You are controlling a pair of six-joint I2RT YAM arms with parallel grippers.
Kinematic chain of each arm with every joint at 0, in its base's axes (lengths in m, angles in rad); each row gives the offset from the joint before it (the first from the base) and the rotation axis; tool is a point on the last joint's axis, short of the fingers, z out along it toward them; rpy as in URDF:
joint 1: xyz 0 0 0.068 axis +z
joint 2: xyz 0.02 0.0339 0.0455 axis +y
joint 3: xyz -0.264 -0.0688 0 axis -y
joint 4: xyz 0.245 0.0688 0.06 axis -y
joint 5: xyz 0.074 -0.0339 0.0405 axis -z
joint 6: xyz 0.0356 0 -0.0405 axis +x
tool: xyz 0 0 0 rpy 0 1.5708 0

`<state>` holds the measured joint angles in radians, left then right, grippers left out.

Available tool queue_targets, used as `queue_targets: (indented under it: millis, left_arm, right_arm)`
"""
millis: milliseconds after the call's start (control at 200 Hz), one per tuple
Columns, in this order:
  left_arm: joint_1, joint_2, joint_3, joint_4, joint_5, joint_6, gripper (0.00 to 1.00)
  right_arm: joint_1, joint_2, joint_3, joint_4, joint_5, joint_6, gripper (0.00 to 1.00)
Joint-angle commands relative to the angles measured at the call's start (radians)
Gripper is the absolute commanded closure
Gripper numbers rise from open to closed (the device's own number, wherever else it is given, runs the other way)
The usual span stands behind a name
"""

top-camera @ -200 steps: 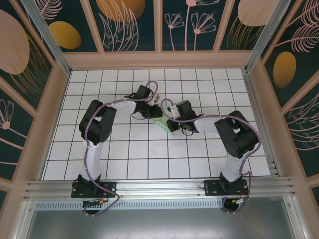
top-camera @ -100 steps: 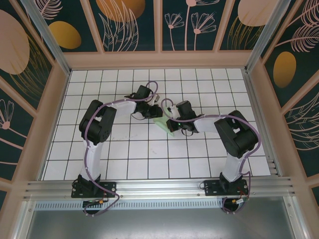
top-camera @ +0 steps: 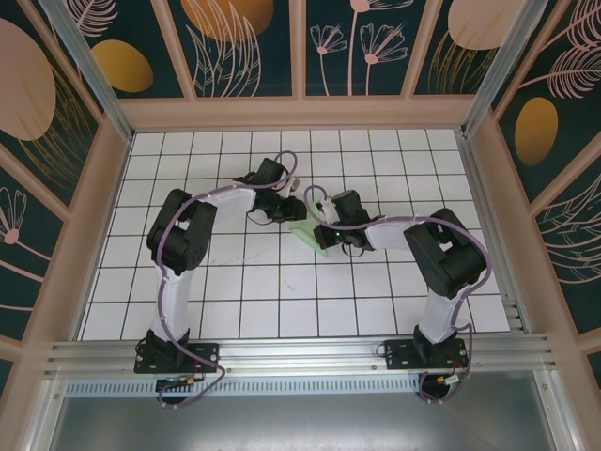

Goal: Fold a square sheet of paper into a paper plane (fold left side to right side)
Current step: Third fold the triangle at the center of the table.

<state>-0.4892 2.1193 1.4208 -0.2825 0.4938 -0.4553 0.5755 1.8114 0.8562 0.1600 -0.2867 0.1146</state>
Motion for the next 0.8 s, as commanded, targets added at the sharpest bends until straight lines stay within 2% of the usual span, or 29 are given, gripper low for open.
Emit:
queue_targets:
  millis: [0,160,330,796]
  left_arm:
    - [0.028,-0.115,-0.040,-0.044,-0.041,0.028,0.65]
    - [0.022,-0.203,-0.161,0.026,0.043,0.008,0.70]
    - [-0.031,-0.225,-0.246,0.133,0.161,-0.035,0.70]
    - [-0.043,-0.118,-0.220,0.166,0.137,-0.054,0.71]
  right_arm:
    - [-0.001,0.026,-0.022,-0.069,0.013,0.011,1.00]
    - [-0.001,0.028,-0.018,-0.069,0.011,0.009,1.00]
    - [0.000,0.032,-0.014,-0.072,0.009,0.007,1.00]
    - [-0.001,0.023,-0.016,-0.078,0.011,0.008,1.00]
